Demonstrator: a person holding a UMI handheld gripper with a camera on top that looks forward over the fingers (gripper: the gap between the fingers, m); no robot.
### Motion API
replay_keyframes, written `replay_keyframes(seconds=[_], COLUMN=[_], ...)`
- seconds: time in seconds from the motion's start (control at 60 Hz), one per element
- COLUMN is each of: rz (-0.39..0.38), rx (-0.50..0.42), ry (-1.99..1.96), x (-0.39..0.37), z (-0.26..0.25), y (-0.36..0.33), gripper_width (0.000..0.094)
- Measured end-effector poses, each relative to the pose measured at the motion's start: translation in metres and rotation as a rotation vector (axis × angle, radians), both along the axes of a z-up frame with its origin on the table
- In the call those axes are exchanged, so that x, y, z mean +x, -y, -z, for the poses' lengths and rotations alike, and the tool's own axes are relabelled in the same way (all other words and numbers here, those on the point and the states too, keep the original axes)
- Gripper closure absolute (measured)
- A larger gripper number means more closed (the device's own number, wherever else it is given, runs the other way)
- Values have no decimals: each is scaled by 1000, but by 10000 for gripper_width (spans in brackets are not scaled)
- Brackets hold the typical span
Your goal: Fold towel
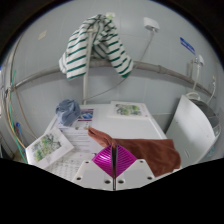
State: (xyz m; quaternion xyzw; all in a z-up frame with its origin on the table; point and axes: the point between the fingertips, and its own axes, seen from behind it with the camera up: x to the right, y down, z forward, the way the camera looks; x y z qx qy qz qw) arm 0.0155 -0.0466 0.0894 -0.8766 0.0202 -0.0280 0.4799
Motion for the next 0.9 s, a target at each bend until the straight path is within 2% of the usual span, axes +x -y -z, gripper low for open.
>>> replay_keyframes(seconds=[0.083, 0.167, 0.317, 0.417, 0.583, 0.667, 0.733, 0.833, 0.867, 0.9], rz=[51, 81, 36, 33, 76, 29, 32, 40, 48, 64], rx=[22, -6, -38, -82, -135, -124, -89, -72, -68, -72], ry=[-12, -22, -57, -81, -73, -78, -80, -71, -81, -99], x=[52, 101, 160, 191, 231, 228, 231, 236, 237, 238], z=[-9, 5, 38, 53, 76, 79, 70, 57, 52, 48], y=[8, 16, 10, 10, 10, 8, 9, 27, 36, 48], gripper_width=[918, 915, 909, 904, 890, 789, 532, 81, 117, 116])
